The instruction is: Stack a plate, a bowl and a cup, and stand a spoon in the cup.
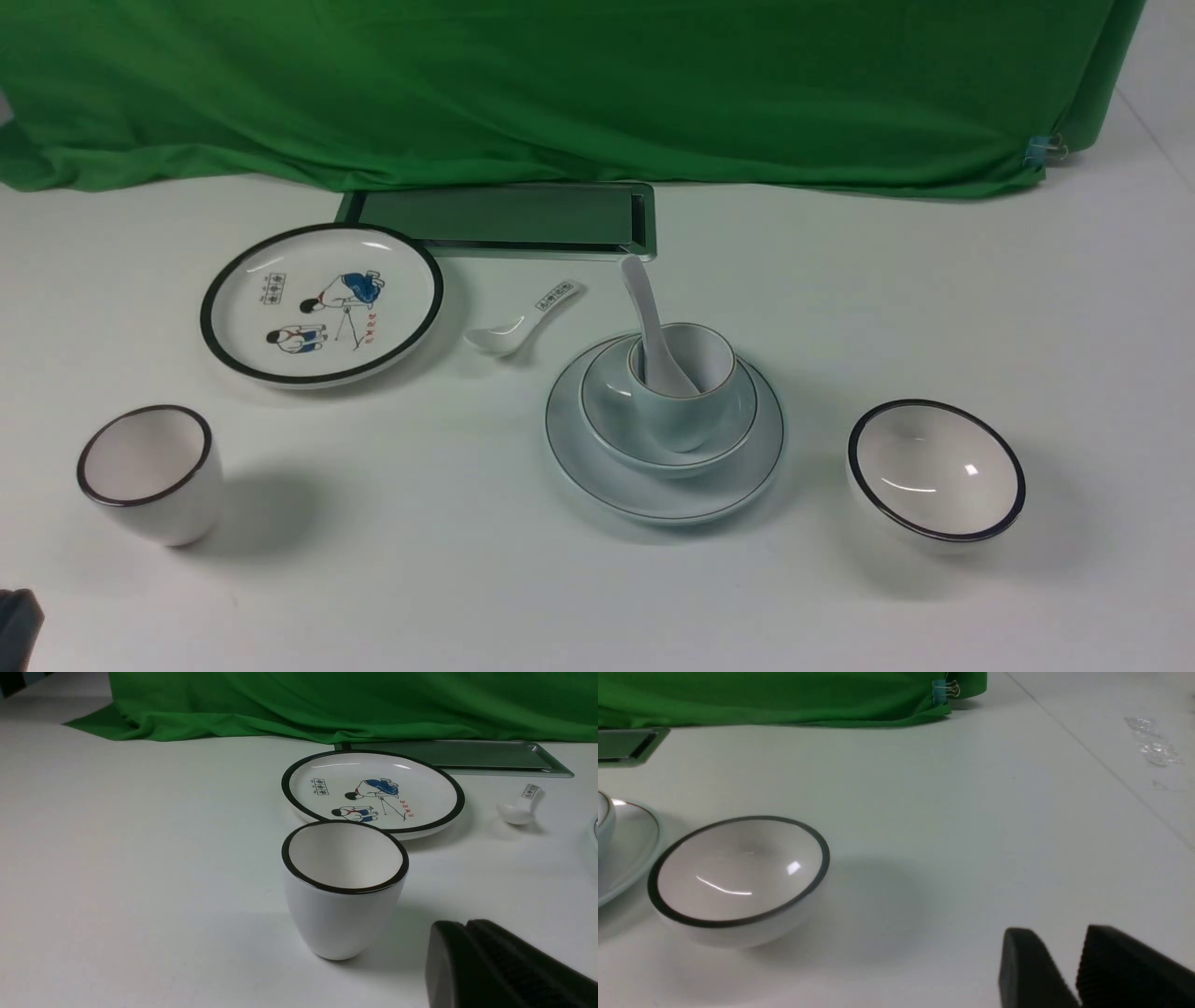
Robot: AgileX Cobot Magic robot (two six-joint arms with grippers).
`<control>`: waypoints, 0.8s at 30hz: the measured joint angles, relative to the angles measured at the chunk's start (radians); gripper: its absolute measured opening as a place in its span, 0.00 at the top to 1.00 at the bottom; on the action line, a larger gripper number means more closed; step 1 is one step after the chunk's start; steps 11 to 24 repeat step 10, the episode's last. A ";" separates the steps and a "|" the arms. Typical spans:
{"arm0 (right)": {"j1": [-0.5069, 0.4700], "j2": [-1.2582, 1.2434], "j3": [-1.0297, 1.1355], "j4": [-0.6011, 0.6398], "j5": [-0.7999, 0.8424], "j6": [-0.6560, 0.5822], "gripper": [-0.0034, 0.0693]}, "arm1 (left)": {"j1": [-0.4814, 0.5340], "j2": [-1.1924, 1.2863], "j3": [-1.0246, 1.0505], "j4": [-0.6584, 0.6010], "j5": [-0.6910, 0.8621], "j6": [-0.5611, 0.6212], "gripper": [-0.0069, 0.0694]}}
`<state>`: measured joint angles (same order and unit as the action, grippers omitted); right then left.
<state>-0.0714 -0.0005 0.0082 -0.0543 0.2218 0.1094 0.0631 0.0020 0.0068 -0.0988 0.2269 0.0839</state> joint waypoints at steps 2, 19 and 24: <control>0.000 0.000 0.000 0.000 0.000 -0.001 0.64 | 0.000 0.000 0.000 0.000 0.000 0.000 0.95; 0.000 0.000 0.000 0.000 0.001 -0.001 0.63 | 0.000 0.000 0.000 0.000 0.000 0.000 0.95; 0.000 0.000 0.000 0.000 0.001 -0.001 0.63 | 0.000 0.000 0.000 0.000 0.000 0.000 0.95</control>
